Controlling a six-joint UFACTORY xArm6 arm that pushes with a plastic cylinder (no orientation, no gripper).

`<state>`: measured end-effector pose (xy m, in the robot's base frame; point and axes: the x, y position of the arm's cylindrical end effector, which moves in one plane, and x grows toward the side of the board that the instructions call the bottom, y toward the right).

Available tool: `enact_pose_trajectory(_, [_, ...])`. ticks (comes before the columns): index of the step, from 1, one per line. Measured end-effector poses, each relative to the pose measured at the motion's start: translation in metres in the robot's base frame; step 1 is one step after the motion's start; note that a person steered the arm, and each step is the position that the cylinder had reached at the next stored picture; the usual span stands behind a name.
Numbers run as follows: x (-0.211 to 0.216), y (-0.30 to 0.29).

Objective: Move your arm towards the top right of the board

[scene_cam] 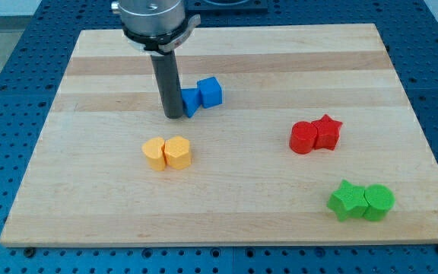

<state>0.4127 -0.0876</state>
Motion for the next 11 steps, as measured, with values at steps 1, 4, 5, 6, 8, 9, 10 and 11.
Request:
enact_pose_trajectory(1, [-0.002, 0.009])
enact_pose_trajectory(4, [0.022, 0.059])
enact_pose_trajectory(5, [0.010, 0.142])
enact_pose_trajectory(6, [-0.037, 0.213])
enact_pose_trajectory(8, [-0.112, 0.262])
enact_pose_trajectory(9, [-0.112, 0.262])
enact_pose_trajectory(10, [-0.133, 0.277])
enact_pose_trajectory(11, [-0.146, 0.297])
